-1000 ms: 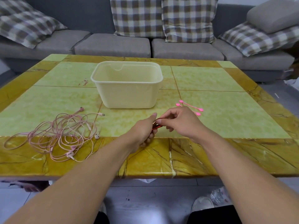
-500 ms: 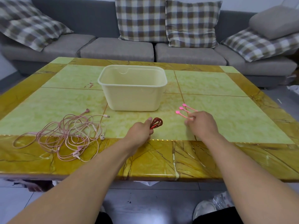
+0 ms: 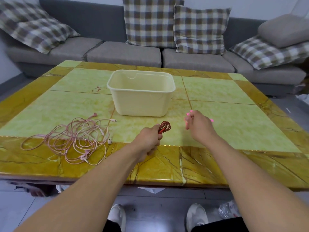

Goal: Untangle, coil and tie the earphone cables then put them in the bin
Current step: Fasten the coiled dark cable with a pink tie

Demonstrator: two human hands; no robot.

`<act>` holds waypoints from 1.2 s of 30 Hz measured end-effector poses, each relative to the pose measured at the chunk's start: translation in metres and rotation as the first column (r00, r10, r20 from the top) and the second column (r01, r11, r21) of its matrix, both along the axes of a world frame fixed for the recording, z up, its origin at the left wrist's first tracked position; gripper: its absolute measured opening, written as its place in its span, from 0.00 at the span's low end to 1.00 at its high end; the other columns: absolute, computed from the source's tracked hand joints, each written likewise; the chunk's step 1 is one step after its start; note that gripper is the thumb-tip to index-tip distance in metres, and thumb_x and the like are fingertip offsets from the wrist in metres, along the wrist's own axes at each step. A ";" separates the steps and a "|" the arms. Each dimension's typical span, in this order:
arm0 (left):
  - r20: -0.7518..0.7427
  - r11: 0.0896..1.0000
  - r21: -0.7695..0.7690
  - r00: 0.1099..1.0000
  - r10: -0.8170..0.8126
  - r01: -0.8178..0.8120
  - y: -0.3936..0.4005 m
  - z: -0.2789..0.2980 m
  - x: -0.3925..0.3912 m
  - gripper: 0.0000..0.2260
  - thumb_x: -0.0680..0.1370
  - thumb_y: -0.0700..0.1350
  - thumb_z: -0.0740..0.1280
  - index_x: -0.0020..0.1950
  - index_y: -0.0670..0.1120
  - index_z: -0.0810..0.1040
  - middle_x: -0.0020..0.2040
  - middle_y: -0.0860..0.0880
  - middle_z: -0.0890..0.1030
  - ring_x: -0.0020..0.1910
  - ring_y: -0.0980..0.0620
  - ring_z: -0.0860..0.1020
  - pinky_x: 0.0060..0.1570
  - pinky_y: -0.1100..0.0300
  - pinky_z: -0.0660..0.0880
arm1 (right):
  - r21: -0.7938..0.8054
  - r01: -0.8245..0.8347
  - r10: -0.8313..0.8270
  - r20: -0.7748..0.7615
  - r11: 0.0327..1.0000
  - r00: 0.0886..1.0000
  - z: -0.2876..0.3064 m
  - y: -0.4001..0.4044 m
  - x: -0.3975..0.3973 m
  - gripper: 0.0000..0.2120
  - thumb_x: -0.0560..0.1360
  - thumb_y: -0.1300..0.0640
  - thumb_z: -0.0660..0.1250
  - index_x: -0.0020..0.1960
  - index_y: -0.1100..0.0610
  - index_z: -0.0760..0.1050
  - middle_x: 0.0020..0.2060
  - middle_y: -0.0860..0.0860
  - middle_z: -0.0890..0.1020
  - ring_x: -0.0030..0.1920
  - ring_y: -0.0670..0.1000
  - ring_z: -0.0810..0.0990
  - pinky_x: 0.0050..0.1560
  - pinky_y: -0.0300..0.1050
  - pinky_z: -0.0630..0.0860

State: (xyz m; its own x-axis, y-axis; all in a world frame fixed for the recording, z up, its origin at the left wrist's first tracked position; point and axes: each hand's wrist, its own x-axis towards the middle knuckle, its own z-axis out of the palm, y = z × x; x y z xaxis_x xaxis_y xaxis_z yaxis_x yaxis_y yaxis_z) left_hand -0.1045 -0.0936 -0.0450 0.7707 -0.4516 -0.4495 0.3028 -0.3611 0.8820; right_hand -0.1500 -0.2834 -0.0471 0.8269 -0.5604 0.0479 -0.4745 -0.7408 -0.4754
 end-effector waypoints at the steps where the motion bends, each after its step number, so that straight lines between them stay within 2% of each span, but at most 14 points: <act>1: 0.009 0.999 0.020 1.000 -0.025 0.025 -0.001 0.002 -0.003 0.20 0.84 0.56 0.55 0.35 0.48 0.69 0.26 0.53 0.66 0.21 0.55 0.60 0.22 0.64 0.55 | 0.091 -0.021 0.015 0.066 0.996 0.998 0.008 0.009 -0.002 0.08 0.85 0.57 0.56 0.55 0.55 0.74 0.51 0.48 0.83 0.49 0.49 0.81 0.44 0.45 0.72; 3: 0.066 0.990 0.092 0.992 -0.110 0.104 -0.003 0.003 -0.011 0.19 0.84 0.53 0.56 0.35 0.48 0.70 0.25 0.53 0.67 0.23 0.53 0.61 0.23 0.63 0.56 | 0.087 -0.097 0.091 0.073 0.991 0.993 0.026 0.027 -0.009 0.07 0.85 0.54 0.57 0.52 0.53 0.72 0.44 0.44 0.79 0.38 0.45 0.77 0.33 0.42 0.66; 5: 0.149 0.964 0.183 0.964 -0.219 0.191 -0.007 0.004 -0.020 0.19 0.84 0.50 0.57 0.35 0.46 0.71 0.26 0.52 0.69 0.26 0.52 0.63 0.26 0.61 0.57 | 0.028 -0.184 0.184 0.006 0.982 0.983 0.034 0.039 -0.014 0.06 0.85 0.51 0.60 0.51 0.51 0.73 0.38 0.44 0.77 0.36 0.47 0.76 0.32 0.44 0.66; 8: 0.199 0.939 0.253 0.937 -0.287 0.234 -0.012 0.004 -0.028 0.17 0.84 0.44 0.55 0.37 0.44 0.71 0.34 0.47 0.73 0.29 0.51 0.65 0.29 0.58 0.59 | -0.006 -0.244 0.243 -0.066 0.970 0.968 0.037 0.050 -0.025 0.07 0.83 0.48 0.63 0.51 0.51 0.76 0.38 0.43 0.77 0.38 0.47 0.78 0.34 0.45 0.69; 10: 0.204 0.946 0.250 0.944 -0.259 0.206 -0.013 0.005 -0.027 0.16 0.84 0.44 0.53 0.39 0.43 0.72 0.37 0.45 0.73 0.30 0.51 0.65 0.29 0.58 0.58 | -0.014 -0.243 0.242 -0.046 0.970 0.969 0.036 0.057 -0.034 0.08 0.82 0.47 0.65 0.50 0.51 0.79 0.40 0.45 0.79 0.42 0.49 0.79 0.38 0.47 0.73; 12: 0.183 0.959 0.219 0.958 -0.219 0.177 -0.013 0.006 -0.027 0.17 0.85 0.45 0.53 0.39 0.44 0.72 0.33 0.47 0.71 0.28 0.51 0.64 0.28 0.60 0.57 | -0.033 -0.225 0.224 -0.022 0.974 0.974 0.037 0.064 -0.043 0.08 0.81 0.47 0.66 0.49 0.50 0.80 0.41 0.46 0.79 0.44 0.51 0.80 0.41 0.48 0.75; 17: 0.124 0.990 0.097 0.986 -0.115 0.104 -0.016 0.014 -0.032 0.14 0.82 0.41 0.53 0.37 0.47 0.69 0.29 0.49 0.68 0.27 0.51 0.62 0.29 0.60 0.55 | -0.055 -0.150 0.152 0.033 0.987 0.988 0.039 0.068 -0.052 0.08 0.80 0.47 0.67 0.46 0.48 0.82 0.40 0.47 0.83 0.40 0.51 0.81 0.39 0.47 0.76; 20: 0.116 0.999 0.017 0.993 0.028 -0.030 -0.020 0.016 -0.031 0.17 0.82 0.46 0.51 0.35 0.46 0.70 0.28 0.51 0.69 0.27 0.51 0.63 0.28 0.58 0.57 | -0.036 -0.164 0.167 0.068 0.986 0.984 0.040 0.069 -0.054 0.07 0.80 0.47 0.68 0.47 0.47 0.83 0.40 0.45 0.84 0.40 0.49 0.81 0.41 0.47 0.78; 23: 0.142 0.996 -0.024 0.986 0.085 -0.083 -0.024 0.012 -0.029 0.19 0.82 0.51 0.50 0.35 0.47 0.70 0.30 0.50 0.69 0.29 0.50 0.64 0.29 0.55 0.60 | -0.070 -0.194 0.200 0.092 0.978 0.975 0.039 0.071 -0.055 0.06 0.80 0.47 0.68 0.49 0.46 0.83 0.37 0.43 0.81 0.36 0.47 0.78 0.36 0.45 0.72; 26: 0.211 0.991 -0.079 0.970 0.119 -0.105 -0.026 0.011 -0.029 0.19 0.83 0.48 0.52 0.35 0.47 0.71 0.31 0.49 0.70 0.29 0.50 0.65 0.29 0.55 0.60 | -0.059 -0.208 0.215 0.146 0.976 0.966 0.038 0.069 -0.056 0.05 0.79 0.48 0.69 0.47 0.45 0.83 0.32 0.42 0.79 0.32 0.44 0.76 0.33 0.43 0.68; 29: 0.277 0.980 -0.133 0.944 0.179 -0.147 -0.026 0.015 -0.028 0.22 0.85 0.49 0.54 0.32 0.47 0.71 0.28 0.52 0.71 0.27 0.52 0.66 0.29 0.56 0.60 | 0.111 -0.234 0.195 0.279 0.966 0.940 0.040 0.064 -0.058 0.06 0.78 0.52 0.71 0.47 0.45 0.86 0.35 0.39 0.83 0.36 0.41 0.79 0.37 0.38 0.74; 32: 0.252 0.962 -0.207 0.941 0.228 -0.178 -0.026 0.016 -0.023 0.23 0.85 0.52 0.56 0.31 0.48 0.72 0.26 0.54 0.70 0.27 0.52 0.65 0.31 0.56 0.60 | 0.347 -0.271 0.132 0.374 0.898 0.918 0.043 0.061 -0.060 0.06 0.77 0.57 0.73 0.48 0.47 0.87 0.32 0.41 0.84 0.32 0.40 0.78 0.35 0.38 0.75; 34: 0.227 0.952 -0.248 0.945 0.236 -0.178 -0.026 0.016 -0.022 0.21 0.85 0.52 0.56 0.33 0.47 0.73 0.26 0.54 0.69 0.28 0.52 0.65 0.31 0.55 0.60 | 0.531 -0.275 0.062 0.383 0.802 0.922 0.045 0.059 -0.062 0.04 0.77 0.58 0.74 0.48 0.51 0.87 0.35 0.47 0.86 0.33 0.44 0.80 0.35 0.39 0.77; 36: 0.195 0.944 -0.290 0.956 0.221 -0.159 -0.026 0.015 -0.022 0.21 0.85 0.53 0.55 0.35 0.47 0.72 0.25 0.55 0.68 0.27 0.53 0.64 0.30 0.56 0.60 | 0.751 -0.235 -0.015 0.310 0.617 0.951 0.046 0.054 -0.062 0.02 0.76 0.60 0.74 0.48 0.57 0.85 0.38 0.53 0.86 0.34 0.48 0.80 0.35 0.40 0.78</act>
State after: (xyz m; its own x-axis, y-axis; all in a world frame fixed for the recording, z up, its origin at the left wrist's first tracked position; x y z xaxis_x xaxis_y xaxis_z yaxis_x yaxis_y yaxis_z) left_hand -0.1262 -0.1195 -0.0295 0.9199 -0.3663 -0.1399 0.1282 -0.0564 0.9902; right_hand -0.2123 -0.2297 -0.0010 0.9082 -0.3957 -0.1366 -0.1806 -0.0759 -0.9806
